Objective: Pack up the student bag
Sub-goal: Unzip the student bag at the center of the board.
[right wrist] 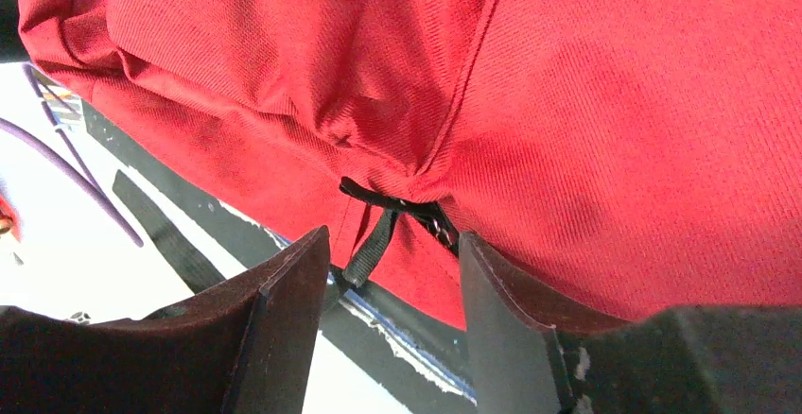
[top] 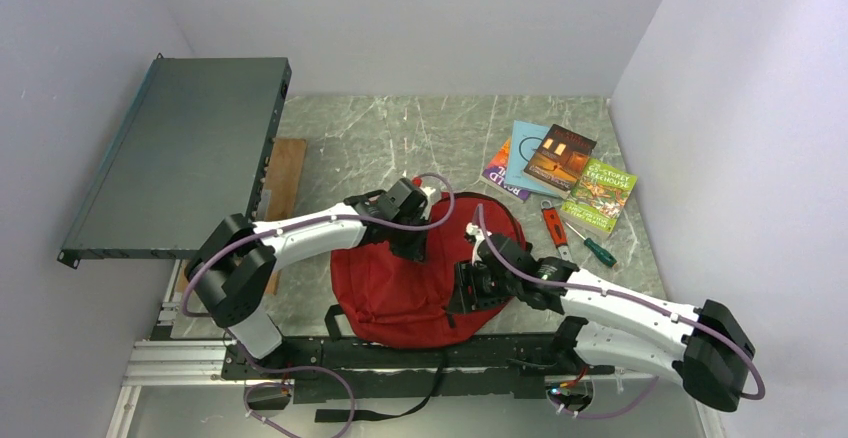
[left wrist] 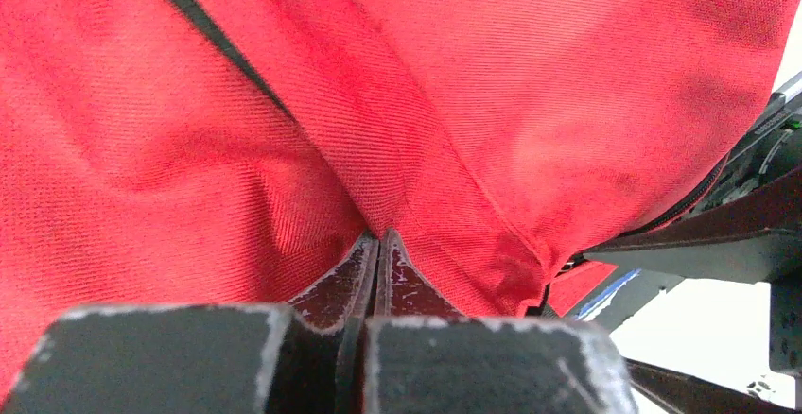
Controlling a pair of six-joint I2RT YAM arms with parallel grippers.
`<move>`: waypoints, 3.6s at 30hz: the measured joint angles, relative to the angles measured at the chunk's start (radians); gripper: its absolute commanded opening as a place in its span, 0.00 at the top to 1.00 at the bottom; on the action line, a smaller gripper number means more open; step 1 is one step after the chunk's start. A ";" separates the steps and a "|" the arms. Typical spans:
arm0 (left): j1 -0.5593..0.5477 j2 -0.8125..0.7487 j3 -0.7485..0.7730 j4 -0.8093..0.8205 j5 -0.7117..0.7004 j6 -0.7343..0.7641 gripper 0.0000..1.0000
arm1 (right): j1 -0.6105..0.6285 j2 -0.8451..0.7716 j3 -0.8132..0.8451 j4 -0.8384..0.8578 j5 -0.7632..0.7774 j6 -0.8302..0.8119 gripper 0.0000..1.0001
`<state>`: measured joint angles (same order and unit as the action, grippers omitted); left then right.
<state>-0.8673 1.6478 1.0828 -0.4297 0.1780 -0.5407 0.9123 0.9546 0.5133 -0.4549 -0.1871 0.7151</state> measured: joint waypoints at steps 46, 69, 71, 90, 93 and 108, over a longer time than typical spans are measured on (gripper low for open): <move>0.137 -0.175 -0.153 0.072 0.071 0.023 1.00 | 0.168 -0.010 0.101 -0.143 0.609 0.140 1.00; -0.183 -0.408 -0.165 0.264 0.008 0.154 0.39 | 0.101 -0.308 -0.017 0.081 0.613 0.070 1.00; -0.202 -0.357 -0.164 0.308 0.008 0.154 0.46 | 0.101 -0.317 -0.017 0.080 0.613 0.074 1.00; -0.233 -0.021 -0.103 0.370 -0.049 0.040 0.46 | 0.098 -0.327 0.000 0.048 0.631 0.122 1.00; -0.233 0.003 -0.101 0.381 -0.054 0.028 0.56 | 0.097 -0.315 0.000 0.037 0.631 0.122 1.00; -0.268 -0.050 -0.202 0.470 -0.139 0.118 1.00 | -0.198 -0.237 0.118 -0.092 0.534 0.096 1.00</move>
<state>-1.1351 1.5974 0.8806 0.0399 0.0387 -0.4229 0.7147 0.7181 0.6315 -0.5472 0.3473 0.8108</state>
